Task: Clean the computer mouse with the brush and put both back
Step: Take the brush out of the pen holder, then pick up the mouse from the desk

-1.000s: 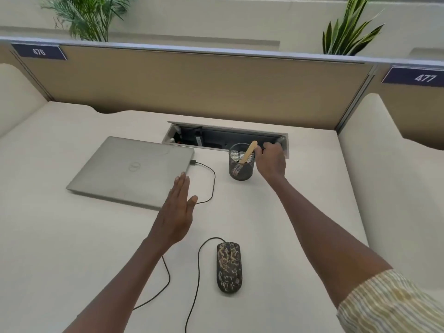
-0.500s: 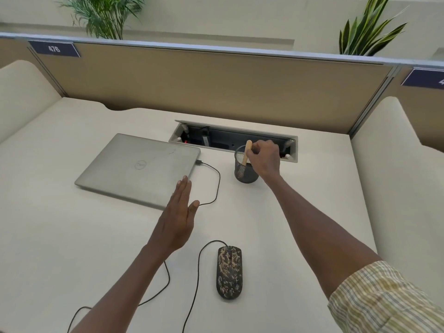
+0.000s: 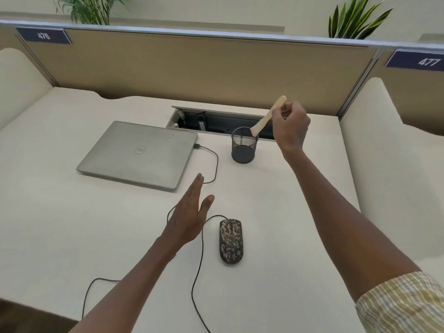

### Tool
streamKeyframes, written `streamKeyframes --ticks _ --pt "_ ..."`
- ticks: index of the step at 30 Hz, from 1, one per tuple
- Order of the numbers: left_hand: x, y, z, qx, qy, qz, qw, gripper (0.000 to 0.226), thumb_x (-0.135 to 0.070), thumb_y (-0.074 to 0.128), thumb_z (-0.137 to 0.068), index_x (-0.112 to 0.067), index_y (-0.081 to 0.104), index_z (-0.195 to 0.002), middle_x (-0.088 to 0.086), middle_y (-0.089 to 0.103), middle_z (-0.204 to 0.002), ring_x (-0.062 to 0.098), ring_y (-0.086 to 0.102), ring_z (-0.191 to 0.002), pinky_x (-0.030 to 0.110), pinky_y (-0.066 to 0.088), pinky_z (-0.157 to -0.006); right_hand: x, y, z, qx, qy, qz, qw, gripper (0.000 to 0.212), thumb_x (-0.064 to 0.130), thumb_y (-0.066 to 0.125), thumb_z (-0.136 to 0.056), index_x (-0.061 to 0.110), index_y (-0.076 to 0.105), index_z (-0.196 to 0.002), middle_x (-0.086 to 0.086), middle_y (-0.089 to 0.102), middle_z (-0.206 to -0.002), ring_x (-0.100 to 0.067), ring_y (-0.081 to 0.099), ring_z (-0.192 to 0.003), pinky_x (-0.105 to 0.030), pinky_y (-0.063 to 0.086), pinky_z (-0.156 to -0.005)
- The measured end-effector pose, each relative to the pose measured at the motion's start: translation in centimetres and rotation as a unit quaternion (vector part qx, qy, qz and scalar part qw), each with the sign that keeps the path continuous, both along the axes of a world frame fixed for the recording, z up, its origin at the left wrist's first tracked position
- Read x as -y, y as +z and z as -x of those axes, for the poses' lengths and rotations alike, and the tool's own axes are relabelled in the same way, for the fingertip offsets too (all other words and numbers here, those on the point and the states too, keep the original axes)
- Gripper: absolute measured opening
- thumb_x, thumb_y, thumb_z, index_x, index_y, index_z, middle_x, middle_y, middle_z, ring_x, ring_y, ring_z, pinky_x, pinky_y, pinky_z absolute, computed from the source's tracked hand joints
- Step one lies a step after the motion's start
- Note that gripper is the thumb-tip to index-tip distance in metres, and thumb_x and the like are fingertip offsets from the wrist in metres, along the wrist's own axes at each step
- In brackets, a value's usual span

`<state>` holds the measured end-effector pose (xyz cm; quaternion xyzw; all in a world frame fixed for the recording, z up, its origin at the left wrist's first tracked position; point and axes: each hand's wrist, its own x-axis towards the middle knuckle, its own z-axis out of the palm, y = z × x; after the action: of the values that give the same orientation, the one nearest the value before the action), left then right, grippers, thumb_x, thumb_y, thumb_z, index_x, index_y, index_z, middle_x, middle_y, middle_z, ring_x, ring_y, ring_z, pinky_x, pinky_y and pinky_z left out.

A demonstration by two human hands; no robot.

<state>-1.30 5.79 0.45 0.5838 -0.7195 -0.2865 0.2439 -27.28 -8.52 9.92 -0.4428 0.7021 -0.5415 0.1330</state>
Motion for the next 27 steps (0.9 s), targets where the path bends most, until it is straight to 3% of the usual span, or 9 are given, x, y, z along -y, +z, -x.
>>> streamKeyframes --ticks 3,6,9,13,17,21,27 --pt "-2.7 -0.5 0.6 -0.064 0.019 -0.043 0.997 0.078 -0.053 0.047 -0.095 -0.016 0.024 -0.159 0.000 0.027 -0.167 0.013 0.026 -0.153 0.030 0.022 -0.124 -2.9 0.4 0.4 0.046 -0.032 0.005 0.998 0.017 0.029 0.060 -0.096 0.013 0.062 -0.091 -0.008 0.077 -0.088 -0.027 0.074 -0.080 -0.039 0.058 -0.078" --pt "-6.3 -1.3 1.8 -0.106 0.064 -0.068 0.990 0.086 -0.044 0.071 -0.090 -0.012 0.028 -0.157 0.004 0.035 -0.163 0.016 0.033 -0.150 0.038 0.030 -0.123 -6.2 -0.1 0.4 0.087 -0.062 0.004 0.994 0.013 0.026 0.059 -0.095 0.015 0.058 -0.090 -0.007 0.075 -0.080 -0.024 0.076 -0.068 -0.049 0.063 -0.073" --pt "-10.2 -2.4 3.9 -0.124 0.118 -0.057 0.984 0.093 -0.028 0.084 -0.082 -0.011 0.030 -0.155 0.004 0.039 -0.158 0.017 0.035 -0.147 0.035 0.030 -0.122 -9.4 -1.1 0.3 0.110 -0.079 -0.002 0.991 0.010 0.024 0.059 -0.095 0.015 0.058 -0.091 -0.008 0.076 -0.079 -0.017 0.075 -0.058 -0.048 0.064 -0.066" --pt "-14.3 -3.5 6.6 -0.136 0.171 -0.062 0.974 0.096 -0.030 0.082 -0.082 -0.015 0.023 -0.157 0.002 0.034 -0.158 0.014 0.029 -0.148 0.023 0.025 -0.118 -12.8 -2.4 0.0 0.108 -0.088 -0.022 0.990 0.011 0.024 0.059 -0.097 0.015 0.058 -0.092 -0.007 0.076 -0.081 -0.018 0.075 -0.059 -0.049 0.064 -0.069" --pt "-15.3 -4.3 8.1 -0.132 0.211 -0.090 0.964 0.099 -0.036 0.080 -0.084 -0.018 0.016 -0.157 0.002 0.028 -0.160 0.017 0.024 -0.150 0.033 0.031 -0.120 -15.2 -3.5 -0.4 0.105 -0.086 -0.035 0.990 0.010 0.022 0.059 -0.097 0.014 0.057 -0.092 -0.004 0.074 -0.076 -0.018 0.074 -0.060 -0.051 0.063 -0.071" --pt "-14.9 -4.8 9.1 -0.088 0.262 -0.099 0.956 0.102 -0.041 0.084 -0.078 -0.008 0.023 -0.154 0.010 0.036 -0.155 0.026 0.031 -0.145 0.043 0.036 -0.119 -16.7 -4.3 -0.8 0.102 -0.079 -0.043 0.991 0.010 0.021 0.059 -0.098 0.012 0.057 -0.093 -0.001 0.072 -0.072 -0.020 0.076 -0.061 -0.050 0.064 -0.066" --pt "-14.2 -5.8 10.1 -0.100 0.280 -0.074 0.952 0.096 -0.040 0.084 -0.076 -0.009 0.031 -0.149 0.007 0.044 -0.147 0.024 0.037 -0.136 0.038 0.039 -0.114 -18.0 -5.5 -1.1 0.121 -0.061 -0.039 0.990 0.008 0.019 0.056 -0.098 0.012 0.054 -0.094 0.014 0.070 -0.066 -0.016 0.076 -0.058 -0.050 0.064 -0.071"
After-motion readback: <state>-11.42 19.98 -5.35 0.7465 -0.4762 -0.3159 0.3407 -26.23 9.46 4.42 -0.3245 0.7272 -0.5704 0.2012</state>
